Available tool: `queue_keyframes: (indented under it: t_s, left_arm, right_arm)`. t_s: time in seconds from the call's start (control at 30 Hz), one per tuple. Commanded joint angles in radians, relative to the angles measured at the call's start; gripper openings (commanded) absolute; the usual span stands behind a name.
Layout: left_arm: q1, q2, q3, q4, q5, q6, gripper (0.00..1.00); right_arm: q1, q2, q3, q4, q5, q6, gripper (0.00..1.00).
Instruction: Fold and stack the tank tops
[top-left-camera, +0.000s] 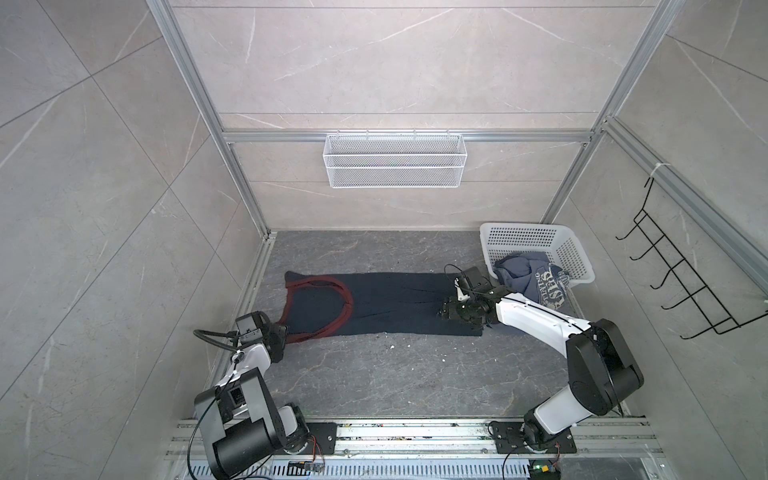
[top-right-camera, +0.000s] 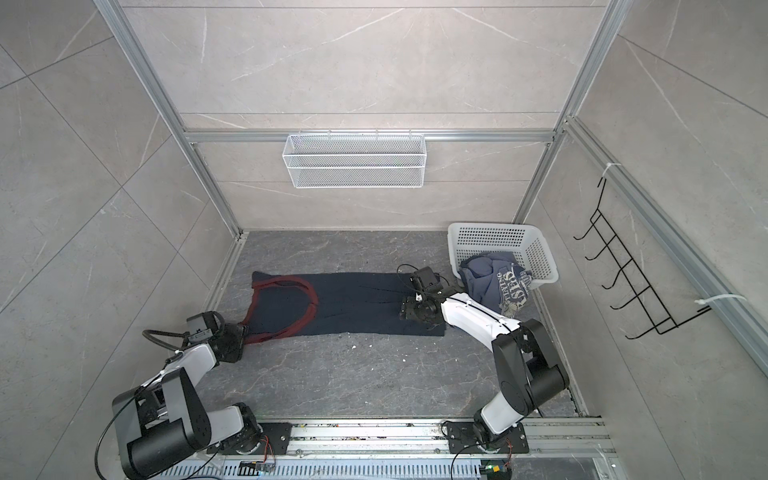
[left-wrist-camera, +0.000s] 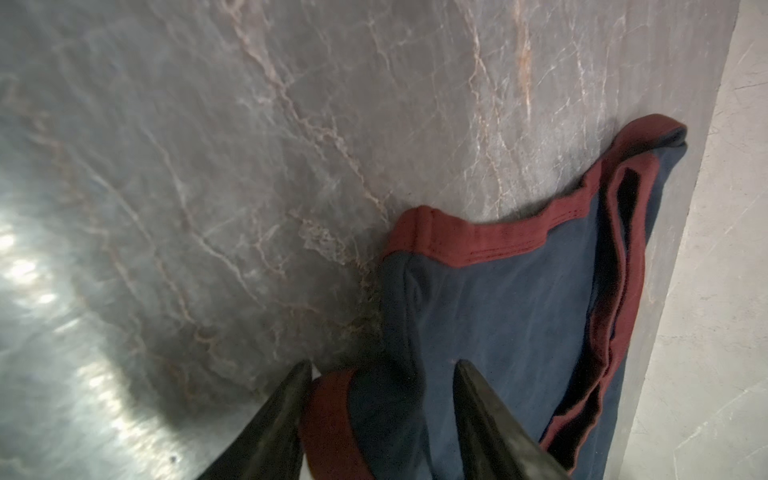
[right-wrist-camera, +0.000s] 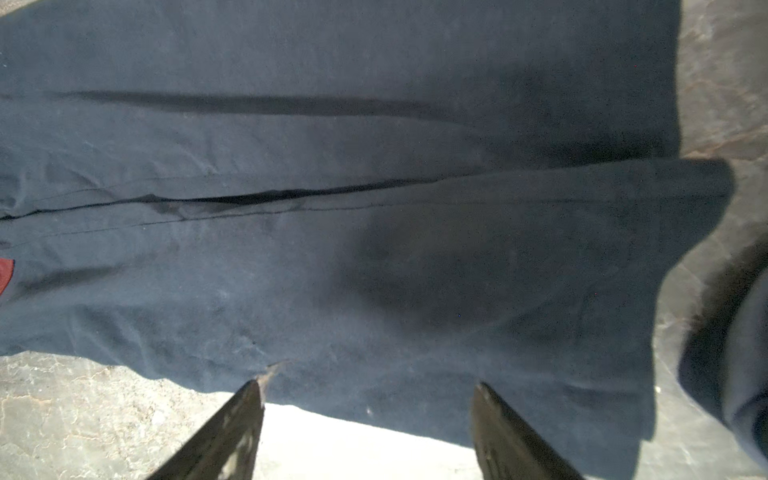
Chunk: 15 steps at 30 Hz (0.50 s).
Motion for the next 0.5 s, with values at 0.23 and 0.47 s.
queue_keyframes:
  t_s: [0.23,0.47]
  left_arm:
    - [-0.081,0.023,0.162,-0.088,-0.071,-0.015,0.43]
    - [-0.115,0.089,0.288,-0.275,-0.168,-0.028,0.43]
  right_arm:
    - [-0.002,0.04,0.04,-0.014,0.014,-0.009,0.79]
    - [-0.004,0.064,0.05,-0.022,0.029,-0.003,0.78]
